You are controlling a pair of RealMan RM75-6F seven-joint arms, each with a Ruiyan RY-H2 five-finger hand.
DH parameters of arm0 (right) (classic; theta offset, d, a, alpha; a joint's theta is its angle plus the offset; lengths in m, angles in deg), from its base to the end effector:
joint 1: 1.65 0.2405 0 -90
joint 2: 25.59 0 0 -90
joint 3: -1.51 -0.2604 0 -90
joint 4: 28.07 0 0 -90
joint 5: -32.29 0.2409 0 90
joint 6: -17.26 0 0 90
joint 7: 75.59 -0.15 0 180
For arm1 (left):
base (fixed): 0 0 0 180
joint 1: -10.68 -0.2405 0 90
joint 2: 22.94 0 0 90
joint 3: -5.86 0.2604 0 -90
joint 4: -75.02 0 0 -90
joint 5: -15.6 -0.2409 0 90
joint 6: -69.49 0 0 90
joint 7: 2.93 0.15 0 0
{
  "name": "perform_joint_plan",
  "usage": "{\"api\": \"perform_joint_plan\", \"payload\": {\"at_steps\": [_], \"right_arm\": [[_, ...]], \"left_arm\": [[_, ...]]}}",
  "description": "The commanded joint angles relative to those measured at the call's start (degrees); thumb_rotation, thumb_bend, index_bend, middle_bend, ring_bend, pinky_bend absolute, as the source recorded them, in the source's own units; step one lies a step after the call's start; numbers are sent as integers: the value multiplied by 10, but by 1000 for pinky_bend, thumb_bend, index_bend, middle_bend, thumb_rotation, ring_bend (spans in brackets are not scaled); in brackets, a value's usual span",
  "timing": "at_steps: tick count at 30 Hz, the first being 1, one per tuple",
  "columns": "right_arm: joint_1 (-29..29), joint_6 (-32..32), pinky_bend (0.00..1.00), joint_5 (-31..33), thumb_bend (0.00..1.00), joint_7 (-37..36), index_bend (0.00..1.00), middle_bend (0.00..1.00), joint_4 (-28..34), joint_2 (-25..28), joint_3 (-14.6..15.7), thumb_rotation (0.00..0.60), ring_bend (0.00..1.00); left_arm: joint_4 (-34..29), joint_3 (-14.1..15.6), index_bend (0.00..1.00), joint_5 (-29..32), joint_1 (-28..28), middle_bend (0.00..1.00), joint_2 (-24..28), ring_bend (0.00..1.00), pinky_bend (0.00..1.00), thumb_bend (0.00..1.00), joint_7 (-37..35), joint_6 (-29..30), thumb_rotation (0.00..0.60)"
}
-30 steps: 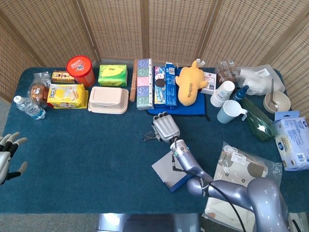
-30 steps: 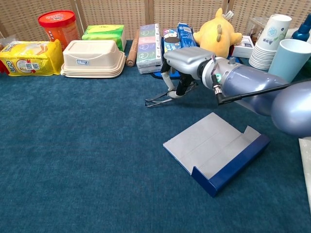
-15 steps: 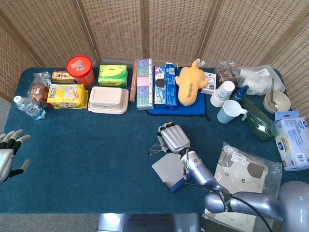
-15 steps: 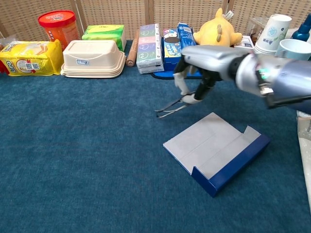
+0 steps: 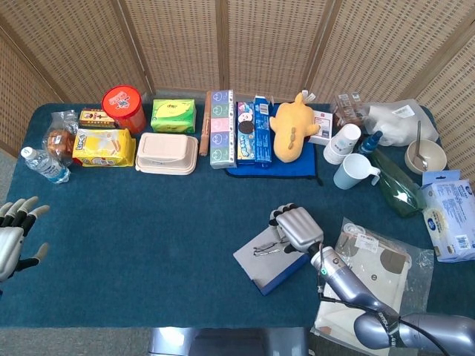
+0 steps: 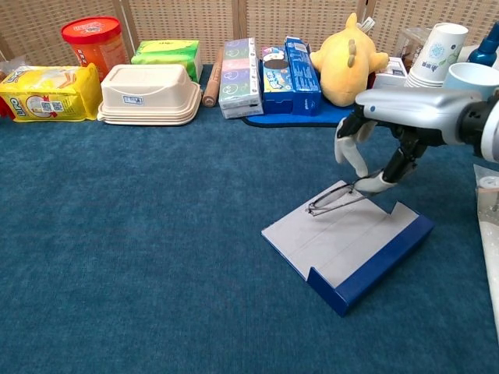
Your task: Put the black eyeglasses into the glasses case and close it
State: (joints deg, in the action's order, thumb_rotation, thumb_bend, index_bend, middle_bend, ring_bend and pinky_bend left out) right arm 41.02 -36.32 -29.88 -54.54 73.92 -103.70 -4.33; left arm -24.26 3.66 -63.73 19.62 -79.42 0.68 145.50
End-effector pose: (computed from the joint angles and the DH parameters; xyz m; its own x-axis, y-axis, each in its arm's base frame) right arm -0.1314 -0.3118 -0.0236 0.4439 -0.3773 0.8128 -0.8571 -0.4432 0.2624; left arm -0.3242 0.2065 0.1474 0.4460 0.1442 0.8833 0.8905 0.0279 -0.4542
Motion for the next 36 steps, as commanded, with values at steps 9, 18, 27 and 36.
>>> {"api": "perform_joint_plan", "payload": {"at_steps": [9, 18, 27, 36], "right_arm": [[17, 46, 277, -28, 252, -28, 662, 406, -17, -9, 7, 600, 290], [28, 43, 260, -39, 294, -20, 564, 390, -18, 6, -5, 600, 233], [36, 52, 256, -5, 325, -22, 303, 360, -14, 37, -19, 549, 347], [48, 74, 256, 55, 334, 18, 250, 387, -27, 55, 3, 406, 402]], "left_arm": [[-22, 4, 161, 1, -9, 60, 10, 3, 0, 319, 14, 12, 600], [-21, 5, 161, 1, -11, 60, 14, 3, 0, 319, 10, 13, 600], [-18, 7, 162, -3, -12, 59, 14, 3, 0, 318, 3, 12, 600], [-12, 9, 162, -9, -11, 59, 13, 3, 0, 318, -7, 10, 600]]}}
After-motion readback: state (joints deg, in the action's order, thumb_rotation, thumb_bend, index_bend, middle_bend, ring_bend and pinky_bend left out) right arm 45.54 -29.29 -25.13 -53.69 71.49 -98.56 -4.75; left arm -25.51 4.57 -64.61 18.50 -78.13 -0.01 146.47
